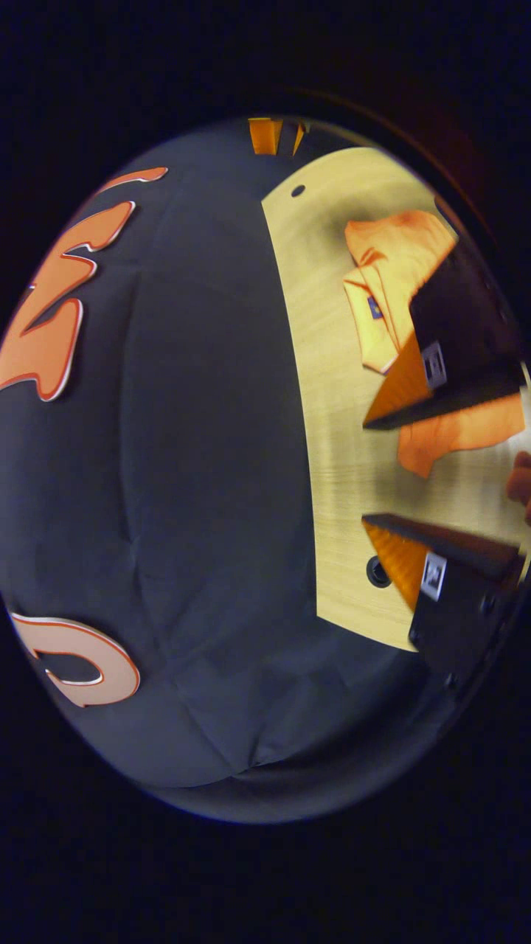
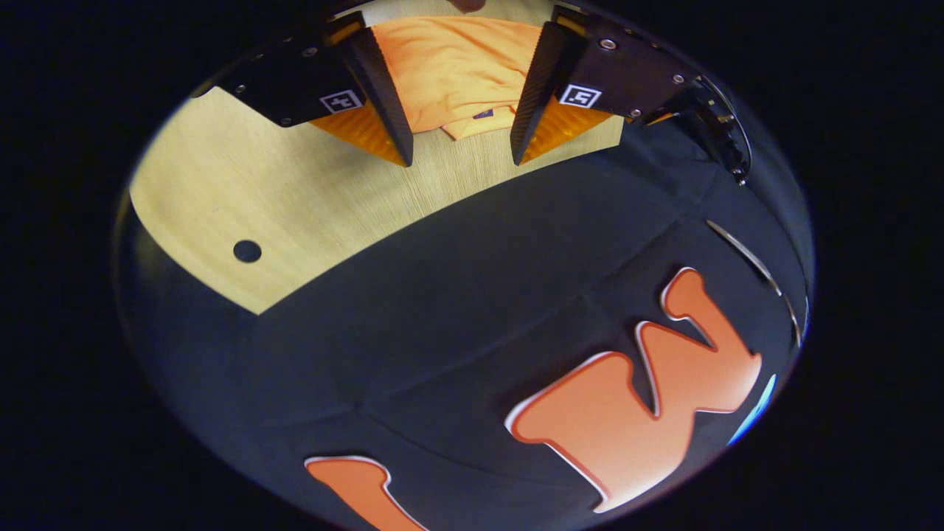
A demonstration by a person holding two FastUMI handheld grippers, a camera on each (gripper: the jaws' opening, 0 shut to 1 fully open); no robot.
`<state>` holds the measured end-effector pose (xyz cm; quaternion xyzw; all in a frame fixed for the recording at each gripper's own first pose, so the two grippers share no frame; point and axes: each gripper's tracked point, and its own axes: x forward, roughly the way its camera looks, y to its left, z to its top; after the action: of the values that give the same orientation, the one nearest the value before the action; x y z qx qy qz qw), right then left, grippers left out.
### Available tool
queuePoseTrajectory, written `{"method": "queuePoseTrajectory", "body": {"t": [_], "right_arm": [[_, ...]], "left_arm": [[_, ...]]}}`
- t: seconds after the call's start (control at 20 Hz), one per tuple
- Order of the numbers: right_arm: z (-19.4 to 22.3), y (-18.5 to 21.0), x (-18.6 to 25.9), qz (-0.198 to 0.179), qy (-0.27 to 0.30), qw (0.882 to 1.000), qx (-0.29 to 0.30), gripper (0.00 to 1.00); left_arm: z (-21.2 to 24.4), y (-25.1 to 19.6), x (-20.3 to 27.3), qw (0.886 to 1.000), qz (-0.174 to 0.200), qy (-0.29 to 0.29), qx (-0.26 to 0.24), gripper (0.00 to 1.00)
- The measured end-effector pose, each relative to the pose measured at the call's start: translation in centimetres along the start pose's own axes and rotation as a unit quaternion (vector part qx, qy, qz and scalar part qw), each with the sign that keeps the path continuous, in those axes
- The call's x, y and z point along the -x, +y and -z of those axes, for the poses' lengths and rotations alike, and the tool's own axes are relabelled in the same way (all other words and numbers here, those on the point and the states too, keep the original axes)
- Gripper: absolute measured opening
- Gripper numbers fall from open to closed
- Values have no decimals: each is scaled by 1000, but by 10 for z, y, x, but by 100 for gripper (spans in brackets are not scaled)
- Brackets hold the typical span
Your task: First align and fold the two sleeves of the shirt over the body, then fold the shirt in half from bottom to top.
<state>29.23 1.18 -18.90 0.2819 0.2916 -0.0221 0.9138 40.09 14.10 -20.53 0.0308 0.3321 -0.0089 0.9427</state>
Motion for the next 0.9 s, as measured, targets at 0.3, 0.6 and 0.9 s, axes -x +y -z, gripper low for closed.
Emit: {"method": "queuePoseTrajectory", "body": {"t": [0.3,0.6,0.9], "right_arm": [[-29,26,71,-10,-86,991,97,94],[-26,58,128,-25,-125,973,194,98],[-29,75,200,-56,-187,953,231,98]], "left_arm": [[-54,-6,100,995,32,-97,6,97],[-71,-29,200,983,52,-172,-23,96],[-66,-57,293,971,59,-230,-27,98]]}}
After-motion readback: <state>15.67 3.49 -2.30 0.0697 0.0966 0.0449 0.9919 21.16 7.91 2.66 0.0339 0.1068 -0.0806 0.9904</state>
